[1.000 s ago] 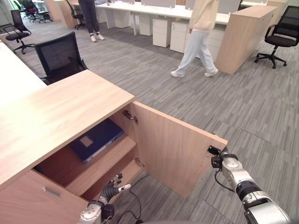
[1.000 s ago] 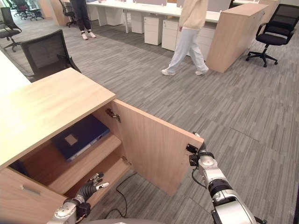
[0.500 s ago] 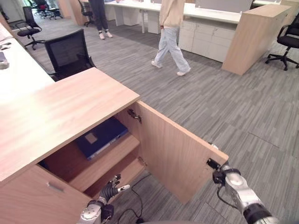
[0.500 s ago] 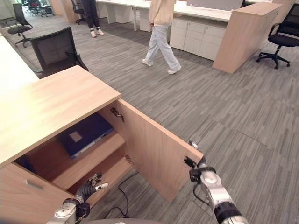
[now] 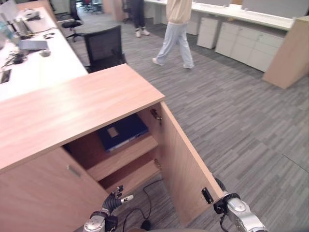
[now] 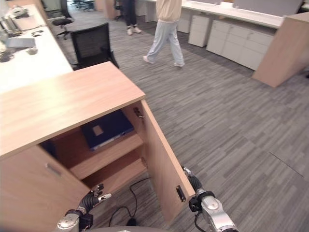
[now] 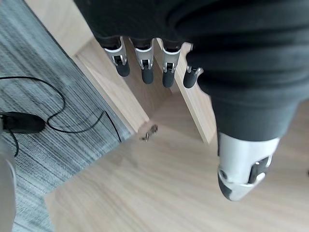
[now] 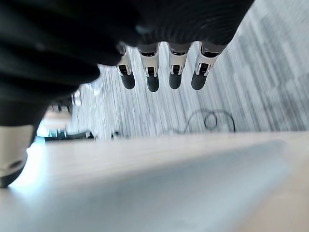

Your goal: Put the empty folder in the office cabinet

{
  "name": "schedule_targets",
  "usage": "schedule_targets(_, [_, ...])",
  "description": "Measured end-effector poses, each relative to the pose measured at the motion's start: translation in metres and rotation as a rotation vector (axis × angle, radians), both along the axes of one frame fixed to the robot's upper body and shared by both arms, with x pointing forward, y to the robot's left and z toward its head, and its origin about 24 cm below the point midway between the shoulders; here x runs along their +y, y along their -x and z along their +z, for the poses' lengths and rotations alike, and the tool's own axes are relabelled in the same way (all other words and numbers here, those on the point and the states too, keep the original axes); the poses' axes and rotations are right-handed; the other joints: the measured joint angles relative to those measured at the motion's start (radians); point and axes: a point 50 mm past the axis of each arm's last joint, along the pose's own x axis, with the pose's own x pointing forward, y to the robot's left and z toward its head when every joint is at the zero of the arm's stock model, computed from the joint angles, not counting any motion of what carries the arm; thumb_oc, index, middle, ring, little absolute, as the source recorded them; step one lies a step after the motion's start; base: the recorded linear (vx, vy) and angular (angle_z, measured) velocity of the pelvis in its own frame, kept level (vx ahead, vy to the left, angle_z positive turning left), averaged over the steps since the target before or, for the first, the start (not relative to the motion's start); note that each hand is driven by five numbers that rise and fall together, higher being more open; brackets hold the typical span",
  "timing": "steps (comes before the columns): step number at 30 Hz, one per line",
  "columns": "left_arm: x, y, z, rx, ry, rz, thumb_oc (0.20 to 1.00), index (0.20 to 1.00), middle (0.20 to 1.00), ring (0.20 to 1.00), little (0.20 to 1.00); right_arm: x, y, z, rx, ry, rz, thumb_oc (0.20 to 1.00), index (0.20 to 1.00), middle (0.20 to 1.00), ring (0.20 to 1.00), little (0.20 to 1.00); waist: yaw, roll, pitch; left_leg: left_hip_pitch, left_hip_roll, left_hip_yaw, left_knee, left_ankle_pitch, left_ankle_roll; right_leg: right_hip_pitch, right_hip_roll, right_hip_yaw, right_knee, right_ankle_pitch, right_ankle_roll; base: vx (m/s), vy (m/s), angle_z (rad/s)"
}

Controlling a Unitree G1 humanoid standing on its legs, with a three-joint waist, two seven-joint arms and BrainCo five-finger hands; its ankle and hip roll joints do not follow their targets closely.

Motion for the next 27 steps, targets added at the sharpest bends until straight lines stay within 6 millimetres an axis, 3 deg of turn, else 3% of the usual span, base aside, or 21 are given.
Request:
schedule_targets(2, [0.001,-0.001,-0.001,0.002,0.001,0.030,1.000,1.000,1.000,1.000,1.000,0.005,-0.014,0.007,-0.037,0.006,0.029,1.000,1.000,1.000,1.000,1.000,0.021,0.010,0.026,-0.049,0.000,-0.009,0.028,0.032,-0.029,-0.024,0.012,-0.021,0.006,-0.003,-0.006,-0.28,0.006,0.59])
schedule_targets(3, [0.001,-0.009,0.001,-0.013,-0.002,0.032,1.000,1.000,1.000,1.000,1.000,0.007,-0.023,0.012,-0.062,0.013,0.041,1.000,1.000,1.000,1.000,1.000,0.030,0.006,0.045,-0.104,-0.014,-0.007,0.069,0.063,-0.067,-0.048,0.013,-0.034,0.024,0.001,-0.012,-0.26,0.002,1.02])
schedule_targets(4, [-0.001,-0.026,0.005,-0.043,0.000,0.039,1.000,1.000,1.000,1.000,1.000,0.011,-0.037,0.022,-0.110,0.023,0.064,1.000,1.000,1.000,1.000,1.000,0.016,-0.031,0.087,-0.173,-0.047,0.059,0.072,0.186,-0.146,-0.084,-0.048,-0.107,0.030,0.038,-0.088,-0.16,-0.012,1.00])
schedule_targets(5, [0.001,-0.032,0.008,-0.062,0.001,0.053,1.000,1.000,1.000,1.000,1.000,0.018,-0.048,0.030,-0.143,0.024,0.085,1.000,1.000,1.000,1.000,1.000,0.030,-0.063,0.116,-0.191,-0.032,0.249,0.107,0.145,-0.084,-0.094,-0.076,-0.125,0.020,0.045,-0.114,-0.12,-0.018,0.96])
schedule_targets(6, [0.006,-0.033,0.010,-0.067,0.000,0.074,1.000,1.000,1.000,1.000,1.000,0.026,-0.055,0.034,-0.167,0.012,0.097,1.000,1.000,1.000,1.000,1.000,0.036,-0.105,0.132,-0.189,-0.008,0.385,0.197,0.054,0.014,-0.087,-0.102,-0.124,0.003,0.055,-0.124,0.00,0.028,0.58])
schedule_targets(7, [0.009,-0.031,0.009,-0.065,-0.001,0.089,1.000,1.000,1.000,1.000,1.000,0.033,-0.057,0.038,-0.188,-0.010,0.107,1.000,1.000,1.000,1.000,1.000,0.030,-0.118,0.134,-0.162,0.016,0.422,0.264,0.011,0.014,-0.070,-0.117,-0.149,0.000,0.051,-0.116,0.06,0.061,0.75])
schedule_targets(9, [0.009,-0.025,0.008,-0.059,0.003,0.092,1.000,1.000,1.000,1.000,1.000,0.035,-0.052,0.034,-0.175,-0.025,0.101,1.000,1.000,1.000,1.000,1.000,0.019,-0.105,0.126,-0.053,0.047,0.444,0.273,-0.059,-0.002,-0.014,-0.119,-0.219,-0.003,0.033,-0.064,0.20,0.073,1.03])
schedule_targets(10, [0.008,-0.022,0.006,-0.052,0.008,0.092,1.000,1.000,1.000,1.000,1.000,0.033,-0.046,0.030,-0.160,-0.031,0.086,1.000,1.000,1.000,1.000,1.000,0.009,-0.104,0.116,-0.005,0.042,0.448,0.255,-0.081,0.001,0.005,-0.115,-0.247,-0.003,0.014,-0.019,0.16,0.067,1.02])
schedule_targets(11, [0.009,-0.016,0.004,-0.039,0.008,0.097,1.000,1.000,1.000,1.000,1.000,0.032,-0.040,0.026,-0.141,-0.032,0.080,1.000,1.000,1.000,1.000,1.000,0.008,-0.092,0.094,0.042,0.032,0.440,0.219,-0.094,0.007,0.012,-0.107,-0.252,0.009,0.005,-0.001,0.08,0.101,0.93])
schedule_targets(12, [0.009,-0.012,0.002,-0.028,0.008,0.099,1.000,1.000,1.000,1.000,1.000,0.031,-0.038,0.024,-0.134,-0.032,0.077,1.000,1.000,1.000,1.000,1.000,0.007,-0.081,0.078,0.070,0.026,0.426,0.174,-0.108,0.014,0.004,-0.103,-0.251,0.030,-0.003,0.006,0.08,0.167,1.05])
schedule_targets(13, [0.009,-0.011,0.002,-0.023,0.009,0.095,1.000,1.000,1.000,1.000,1.000,0.025,-0.037,0.024,-0.129,-0.029,0.051,1.000,1.000,1.000,1.000,1.000,0.010,-0.045,0.059,0.108,0.031,0.403,0.068,-0.134,0.051,-0.019,-0.096,-0.269,0.102,-0.015,-0.002,0.07,0.217,0.87])
schedule_targets(14, [0.013,-0.011,0.002,-0.022,0.000,0.095,1.000,1.000,1.000,1.000,1.000,0.025,-0.037,0.024,-0.130,-0.039,0.030,1.000,1.000,1.000,1.000,1.000,0.025,-0.055,0.061,0.117,0.022,0.392,0.031,-0.122,0.054,-0.031,-0.115,-0.273,0.135,-0.022,-0.003,0.03,0.178,0.78])
schedule_targets(18, [0.030,0.010,-0.003,0.051,-0.048,0.097,1.000,1.000,1.000,1.000,1.000,0.023,-0.039,0.025,-0.139,-0.058,-0.012,1.000,1.000,1.000,1.000,1.000,0.029,-0.093,0.049,0.112,-0.045,0.362,0.024,-0.117,0.090,-0.083,-0.211,-0.190,0.269,-0.053,0.014,-0.02,0.207,0.34])
schedule_targets(20, [0.033,0.015,-0.008,0.088,-0.071,0.087,1.000,1.000,1.000,1.000,1.000,0.019,-0.045,0.030,-0.160,-0.061,-0.040,1.000,1.000,1.000,1.000,1.000,0.036,-0.073,0.061,0.114,-0.075,0.352,0.022,-0.112,0.116,-0.132,-0.300,-0.176,0.430,-0.055,0.021,-0.03,0.090,0.27])
schedule_targets(21, [0.034,0.011,-0.006,0.079,-0.076,0.089,1.000,1.000,1.000,1.000,1.000,0.017,-0.045,0.030,-0.161,-0.060,-0.052,1.000,1.000,1.000,1.000,1.000,0.021,-0.055,0.069,0.124,-0.078,0.323,0.023,-0.116,0.126,-0.151,-0.319,-0.140,0.480,-0.062,0.043,0.00,-0.009,0.62])
schedule_targets(23, [0.045,0.005,0.000,0.045,-0.099,0.114,1.000,1.000,1.000,1.000,1.000,0.017,-0.045,0.029,-0.161,-0.057,-0.063,1.000,1.000,1.000,1.000,1.000,0.017,-0.047,0.068,0.114,-0.090,0.285,0.016,-0.109,0.136,-0.190,-0.305,0.012,0.468,-0.082,0.084,0.07,-0.035,0.58])
schedule_targets(25, [0.052,0.005,0.002,0.045,-0.121,0.113,1.000,1.000,1.000,1.000,1.000,0.013,-0.046,0.032,-0.173,-0.058,-0.085,1.000,1.000,1.000,1.000,1.000,0.010,-0.053,0.066,0.108,-0.096,0.251,0.001,-0.099,0.135,-0.191,-0.235,0.191,0.344,-0.083,0.082,0.08,-0.045,0.47])
schedule_targets(27, [0.055,0.010,0.002,0.057,-0.132,0.108,1.000,1.000,1.000,1.000,1.000,0.009,-0.049,0.033,-0.180,-0.054,-0.114,1.000,1.000,1.000,1.000,1.000,0.004,-0.074,0.058,0.118,-0.111,0.226,-0.012,-0.085,0.135,-0.163,-0.211,0.202,0.233,-0.058,0.095,0.12,-0.084,0.46])
